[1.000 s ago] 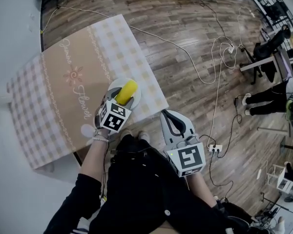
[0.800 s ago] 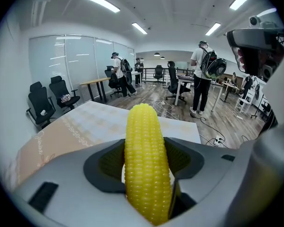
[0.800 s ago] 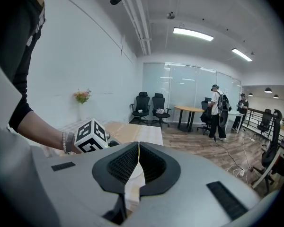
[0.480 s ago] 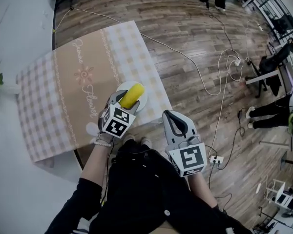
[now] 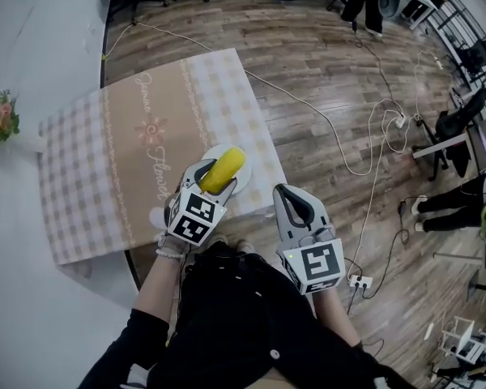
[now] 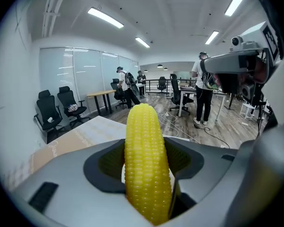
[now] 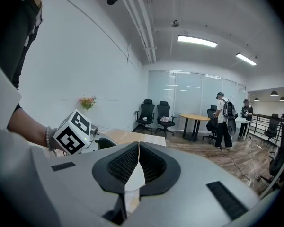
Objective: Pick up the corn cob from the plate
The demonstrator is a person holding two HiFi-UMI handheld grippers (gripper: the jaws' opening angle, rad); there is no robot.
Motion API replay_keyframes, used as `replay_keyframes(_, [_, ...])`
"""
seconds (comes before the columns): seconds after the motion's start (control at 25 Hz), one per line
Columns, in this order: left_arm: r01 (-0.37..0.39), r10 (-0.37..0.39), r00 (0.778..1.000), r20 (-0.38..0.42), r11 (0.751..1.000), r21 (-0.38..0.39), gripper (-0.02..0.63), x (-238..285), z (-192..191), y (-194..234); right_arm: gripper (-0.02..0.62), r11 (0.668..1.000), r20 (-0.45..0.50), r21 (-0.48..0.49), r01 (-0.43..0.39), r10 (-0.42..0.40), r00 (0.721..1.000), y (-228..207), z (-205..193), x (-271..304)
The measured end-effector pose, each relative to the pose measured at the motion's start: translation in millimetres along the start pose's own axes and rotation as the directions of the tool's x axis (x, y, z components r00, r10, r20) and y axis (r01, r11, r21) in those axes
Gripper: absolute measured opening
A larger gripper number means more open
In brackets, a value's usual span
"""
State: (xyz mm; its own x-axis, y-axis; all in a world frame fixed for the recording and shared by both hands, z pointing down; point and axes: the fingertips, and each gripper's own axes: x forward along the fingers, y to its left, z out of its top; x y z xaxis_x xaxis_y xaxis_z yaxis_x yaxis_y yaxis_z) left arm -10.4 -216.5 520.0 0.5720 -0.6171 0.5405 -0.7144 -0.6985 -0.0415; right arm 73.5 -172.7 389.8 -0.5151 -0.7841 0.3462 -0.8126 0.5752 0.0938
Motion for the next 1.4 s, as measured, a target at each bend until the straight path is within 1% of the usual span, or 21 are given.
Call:
replay_keyframes(0.12, [-0.007, 0.007, 1.000, 0.021, 1.000, -0.005, 0.253, -11.2, 7.2, -1.4, 0.042, 1.000, 0.007, -0.007, -0.017, 0.017, 1.000, 2.7, 5.0, 2.8])
replay_keyframes(0.28, [-0.018, 0.019, 0.998, 0.057, 1.000, -0.010, 0.253, -27.3, 20.4, -2.8, 0.042, 0.999, 0.039, -0.015, -0.036, 0.037, 0.999, 4.8, 13.3, 8.6])
replay_keyframes(0.44, [-0.036, 0.038, 0.995, 0.093, 0.999, -0.021, 0.253, -44.7, 32.8, -1.4, 0.043, 0.998, 0.034, -0.031, -0.046, 0.047, 0.998, 6.5, 25.5, 13.1])
replay_keyframes(0.56, [-0.045, 0.045, 0.992, 0.121, 0.999, -0.003, 0.253, -59.0, 47.7, -1.0, 0.043, 0.997, 0.056, -0.042, -0.069, 0.072, 0.996, 9.6, 29.1, 14.3])
replay_keyframes(0.72, [-0.055, 0.054, 0.988, 0.144, 0.998, 0.000, 0.253, -74.4, 56.4, -2.4, 0.043, 0.996, 0.080, -0.040, -0.082, 0.085, 0.993, 10.9, 32.6, 14.6])
replay_keyframes(0.96, [-0.085, 0.079, 0.981, 0.176, 0.996, 0.028, 0.253, -93.6, 69.0, -6.1, 0.043, 0.994, 0.077, -0.058, -0.094, 0.098, 0.992, 10.9, 38.0, 14.6])
replay_keyframes(1.24, [-0.106, 0.101, 0.973, 0.206, 0.994, 0.014, 0.253, -108.8, 79.4, -6.5, 0.043, 0.993, 0.092, -0.067, -0.093, 0.099, 0.991, 11.3, 50.5, 14.1])
replay_keyframes(1.4, [-0.126, 0.118, 0.968, 0.223, 0.992, 0.022, 0.253, -116.7, 84.5, -6.4, 0.043, 0.988, 0.112, -0.092, -0.125, 0.135, 0.984, 18.8, 56.2, 12.3])
